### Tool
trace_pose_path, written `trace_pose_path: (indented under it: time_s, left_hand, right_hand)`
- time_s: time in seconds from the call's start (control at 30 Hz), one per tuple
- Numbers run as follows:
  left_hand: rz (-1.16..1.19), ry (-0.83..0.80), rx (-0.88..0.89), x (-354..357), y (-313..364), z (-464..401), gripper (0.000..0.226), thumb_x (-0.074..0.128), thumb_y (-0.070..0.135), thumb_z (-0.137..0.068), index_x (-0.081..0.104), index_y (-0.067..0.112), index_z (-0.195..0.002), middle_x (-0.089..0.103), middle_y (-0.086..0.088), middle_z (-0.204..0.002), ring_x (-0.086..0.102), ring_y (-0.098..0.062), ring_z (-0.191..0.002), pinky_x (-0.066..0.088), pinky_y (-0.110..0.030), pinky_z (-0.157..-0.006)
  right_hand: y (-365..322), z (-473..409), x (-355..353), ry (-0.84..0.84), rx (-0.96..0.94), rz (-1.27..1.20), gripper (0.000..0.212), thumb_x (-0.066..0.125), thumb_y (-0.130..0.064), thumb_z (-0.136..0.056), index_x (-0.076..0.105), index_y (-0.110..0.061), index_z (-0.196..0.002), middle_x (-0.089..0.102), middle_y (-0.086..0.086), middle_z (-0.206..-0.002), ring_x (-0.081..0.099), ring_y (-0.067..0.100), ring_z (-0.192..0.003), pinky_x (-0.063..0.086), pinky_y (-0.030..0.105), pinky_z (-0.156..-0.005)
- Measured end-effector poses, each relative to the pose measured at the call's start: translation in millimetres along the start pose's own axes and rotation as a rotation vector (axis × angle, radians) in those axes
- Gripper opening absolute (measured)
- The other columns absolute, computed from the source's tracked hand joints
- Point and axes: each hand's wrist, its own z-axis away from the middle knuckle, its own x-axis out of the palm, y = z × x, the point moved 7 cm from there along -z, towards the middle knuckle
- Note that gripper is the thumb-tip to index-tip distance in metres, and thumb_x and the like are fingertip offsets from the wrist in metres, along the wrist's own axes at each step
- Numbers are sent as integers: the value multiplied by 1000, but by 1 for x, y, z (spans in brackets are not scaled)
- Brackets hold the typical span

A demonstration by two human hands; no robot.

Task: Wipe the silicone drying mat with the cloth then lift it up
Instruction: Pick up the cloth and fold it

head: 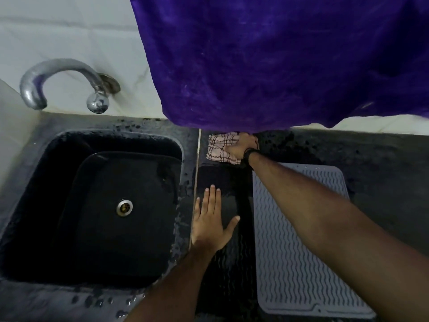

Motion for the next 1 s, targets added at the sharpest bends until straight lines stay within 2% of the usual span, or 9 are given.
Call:
trace_pose_path:
  time_s: [0.27,0.4,0.47,0.57,0.63,0.7,0.8,0.9,1.0]
  left_hand:
    - [-4,11,-9,-2,1,-2,97,15,80,-94,-2,13,-162,-12,-3,-170,-17,-18,-155,0,-45,-127]
    - [-37,8,-6,-3,2,0,97,14,80,-94,-3,13,-162,-12,-3,-170,-17,-18,-155,-5,-43,-126]
    - [-41,4,-18,-2,2,0,98,12,80,-93,-5,12,-162,-13,-3,-170,-17,-18,-155,-8,-42,-126]
    - [75,66,-32,-11,13,-1,95,19,75,-96,8,9,-162,2,-7,-170,-5,-21,-157,-6,-41,-127]
    - [232,186,5,-29,33,-3,86,29,69,-98,35,5,-155,37,-13,-159,29,-28,-149,22,-42,-124]
    - [491,255,-53,-46,61,-7,81,34,77,-93,62,11,-131,66,-6,-121,58,-25,-117,50,-37,-95]
    - [1233,35,-324,-49,100,-21,70,51,82,-79,71,18,-99,74,2,-84,69,-17,-82,53,-28,-70]
    - [1611,-167,-395,-52,136,-30,54,70,63,-80,74,14,-103,78,-7,-95,73,-18,-82,58,-28,-68]
    - [1682,-149,-396,-54,147,-27,26,71,23,-94,73,8,-116,77,-9,-109,73,-19,-95,58,-26,-72]
  right_hand:
    - [17,38,5,-98,-30,-496,27,78,-22,-75,57,-18,-93,67,2,-91,64,18,-82,54,35,-70]
    - [51,63,-15,-140,22,-655,26,77,-12,-76,53,-22,-80,64,2,-74,59,17,-64,46,27,-51]
    - [72,72,-32,-140,61,-748,25,77,-6,-75,58,-19,-84,67,4,-79,63,20,-70,50,30,-56]
    - [104,87,-56,-153,103,-919,41,76,0,-73,62,-2,-111,74,10,-103,70,26,-97,57,45,-89]
    - [119,96,-67,-153,110,-1007,46,74,1,-76,60,1,-120,73,13,-110,69,28,-103,52,52,-95]
    - [129,109,-75,-192,83,-1131,40,69,2,-81,63,-1,-121,71,14,-114,68,28,-107,52,50,-97]
    - [141,129,-75,-235,105,-1291,37,64,2,-85,65,-5,-122,68,14,-121,65,28,-113,50,45,-101]
    - [148,151,-72,-302,99,-1308,36,65,0,-85,66,-7,-121,69,13,-119,65,28,-111,53,42,-95]
    - [149,167,-69,-365,27,-1263,37,63,-3,-88,63,-8,-125,70,10,-119,68,23,-105,57,33,-83]
